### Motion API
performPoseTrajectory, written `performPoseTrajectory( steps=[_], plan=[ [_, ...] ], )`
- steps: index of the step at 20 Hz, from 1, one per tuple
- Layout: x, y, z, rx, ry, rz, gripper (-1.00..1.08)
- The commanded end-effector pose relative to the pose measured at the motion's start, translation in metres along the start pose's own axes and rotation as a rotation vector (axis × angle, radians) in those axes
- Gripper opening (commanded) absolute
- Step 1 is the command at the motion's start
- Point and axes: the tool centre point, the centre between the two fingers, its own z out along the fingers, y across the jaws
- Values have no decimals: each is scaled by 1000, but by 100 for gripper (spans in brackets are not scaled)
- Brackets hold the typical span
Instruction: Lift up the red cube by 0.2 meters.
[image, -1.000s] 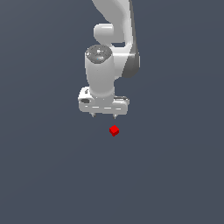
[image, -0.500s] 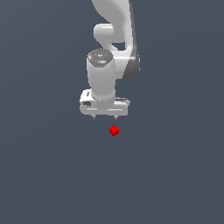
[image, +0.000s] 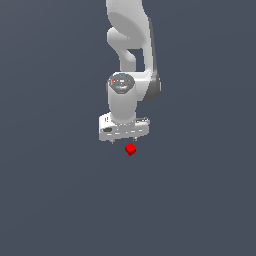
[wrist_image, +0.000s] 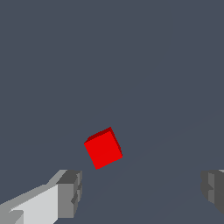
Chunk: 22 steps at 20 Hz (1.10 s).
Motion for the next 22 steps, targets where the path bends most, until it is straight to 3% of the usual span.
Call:
performPoseTrajectory(
  steps=[1,11,21,22],
  plan=[
    [0,-6,18,1,2,-77,100],
    [-4,-26,81,1,8,-345,100],
    [-6,-32,104,-1,10,-441,100],
    [-6,-32,104,-1,10,-441,-100]
  ],
)
